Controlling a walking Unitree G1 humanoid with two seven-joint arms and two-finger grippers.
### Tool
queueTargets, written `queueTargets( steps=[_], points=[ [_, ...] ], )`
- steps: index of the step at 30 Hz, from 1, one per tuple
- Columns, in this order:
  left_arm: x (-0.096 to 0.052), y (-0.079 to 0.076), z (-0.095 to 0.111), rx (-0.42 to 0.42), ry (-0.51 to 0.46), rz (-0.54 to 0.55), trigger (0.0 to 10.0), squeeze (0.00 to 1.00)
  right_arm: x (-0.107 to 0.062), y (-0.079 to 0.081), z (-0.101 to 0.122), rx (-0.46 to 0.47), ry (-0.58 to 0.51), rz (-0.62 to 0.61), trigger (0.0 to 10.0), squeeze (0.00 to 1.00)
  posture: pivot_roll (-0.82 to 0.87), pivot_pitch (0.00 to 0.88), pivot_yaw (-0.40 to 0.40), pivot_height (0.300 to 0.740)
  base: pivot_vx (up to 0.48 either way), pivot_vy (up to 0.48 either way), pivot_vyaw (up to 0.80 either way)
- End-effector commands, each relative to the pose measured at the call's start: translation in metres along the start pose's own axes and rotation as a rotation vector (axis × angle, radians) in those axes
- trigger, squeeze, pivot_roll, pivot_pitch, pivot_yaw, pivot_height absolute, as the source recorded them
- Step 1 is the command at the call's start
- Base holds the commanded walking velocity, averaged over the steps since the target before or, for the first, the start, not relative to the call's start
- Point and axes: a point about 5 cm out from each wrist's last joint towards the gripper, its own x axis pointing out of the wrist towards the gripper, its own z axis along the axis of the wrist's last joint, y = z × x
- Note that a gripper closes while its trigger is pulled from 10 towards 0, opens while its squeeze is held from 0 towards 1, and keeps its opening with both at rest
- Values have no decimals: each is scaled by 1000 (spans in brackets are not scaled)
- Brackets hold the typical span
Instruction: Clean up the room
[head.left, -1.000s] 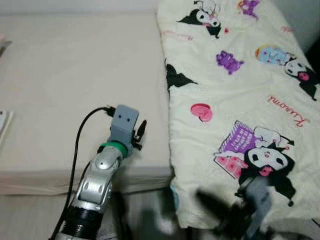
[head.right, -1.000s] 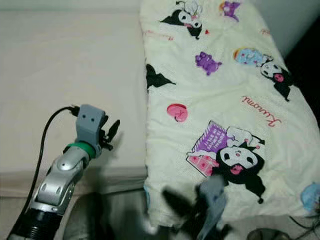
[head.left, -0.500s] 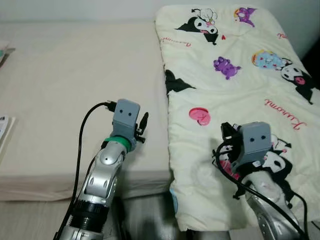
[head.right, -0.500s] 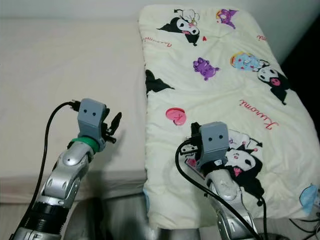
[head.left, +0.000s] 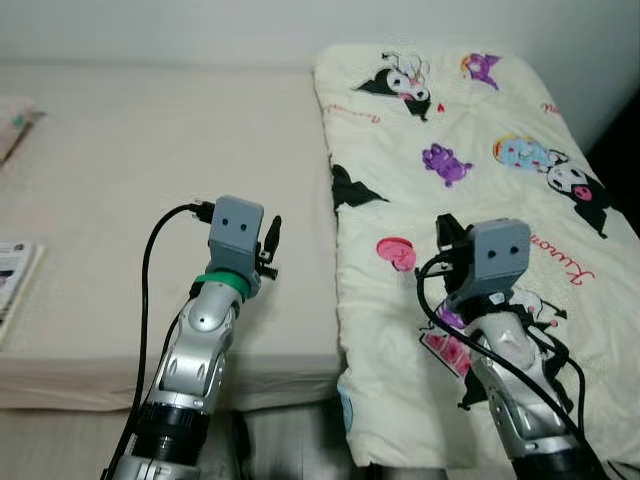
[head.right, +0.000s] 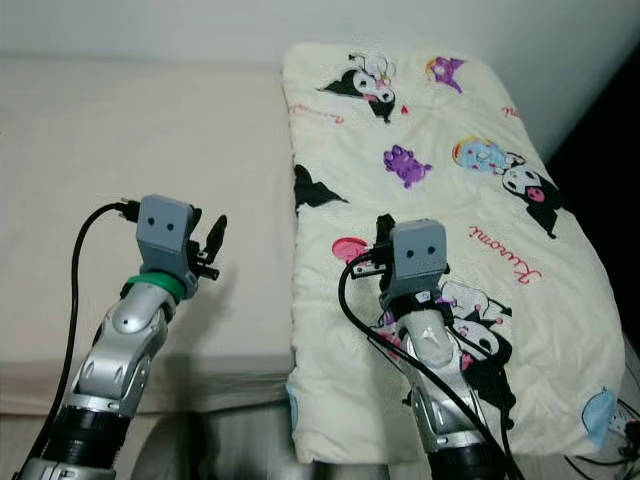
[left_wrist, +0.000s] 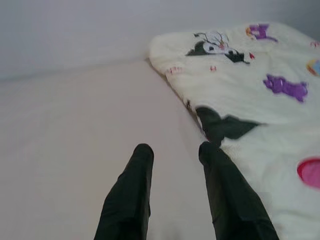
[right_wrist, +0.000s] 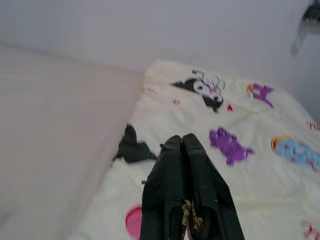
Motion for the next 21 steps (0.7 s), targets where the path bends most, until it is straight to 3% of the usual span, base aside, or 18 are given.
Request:
queueTargets(
  steps=[1,12,21],
  points=[
    [0,-2,1,-8,-10,-4,10000,0,0,-3,-2,-4,-1,-13,10000,0,-146,8,23,686,0,0,0],
    [4,-18,3,-103,20,-69,10000,0,-5,-8,-11,-9,16,-44,10000,0,-158,12,35,740,0,0,0],
    [3,-20,1,-143,40,-70,10000,0,-7,-6,-17,-10,34,-54,10000,0,-152,17,36,740,0,0,0]
  ],
)
